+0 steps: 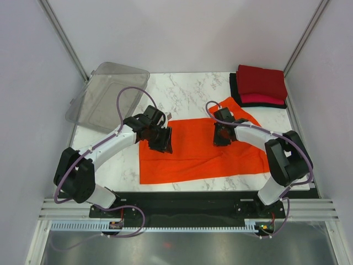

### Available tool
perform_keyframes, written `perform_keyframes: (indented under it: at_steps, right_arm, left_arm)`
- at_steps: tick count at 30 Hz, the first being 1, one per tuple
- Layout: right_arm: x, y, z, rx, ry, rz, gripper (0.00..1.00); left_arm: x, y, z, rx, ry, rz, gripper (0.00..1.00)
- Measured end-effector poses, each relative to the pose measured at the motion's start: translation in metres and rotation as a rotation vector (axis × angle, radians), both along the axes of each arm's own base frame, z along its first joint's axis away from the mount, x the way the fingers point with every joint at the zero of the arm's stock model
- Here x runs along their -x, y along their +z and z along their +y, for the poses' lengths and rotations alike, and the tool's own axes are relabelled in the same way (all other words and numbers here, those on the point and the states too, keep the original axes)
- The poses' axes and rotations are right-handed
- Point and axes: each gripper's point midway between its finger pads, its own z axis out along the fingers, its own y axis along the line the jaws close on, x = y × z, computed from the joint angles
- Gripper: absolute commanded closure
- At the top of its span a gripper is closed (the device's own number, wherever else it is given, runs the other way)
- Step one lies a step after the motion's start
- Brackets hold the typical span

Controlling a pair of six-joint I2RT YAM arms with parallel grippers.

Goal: Fold and stack the t-shirts
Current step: Fold the tshirt

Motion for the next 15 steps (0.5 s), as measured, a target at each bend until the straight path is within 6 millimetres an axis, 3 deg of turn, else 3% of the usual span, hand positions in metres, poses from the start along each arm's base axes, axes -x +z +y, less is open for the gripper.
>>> perform_keyframes:
  at_steps: [3,8,15]
  right_arm:
    - [0.002,0.0,0.001,0.023,-0.001,-0.003,0.69]
    - [-0.003,0.013,-0.019,0.113,-0.068,-0.024,0.59]
    - [-0.012,0.08,-0.057,0.142,-0.251,-0.137,0.59]
  left_arm:
    - [0.0,0.0,0.0,0.0,0.0,0.0,0.49]
    - [0.004,0.004,-0.007,0.046,-0.021,0.022,0.49]
    - [0.01,0.003,-0.033,0.188,-0.054,0.093,0.5]
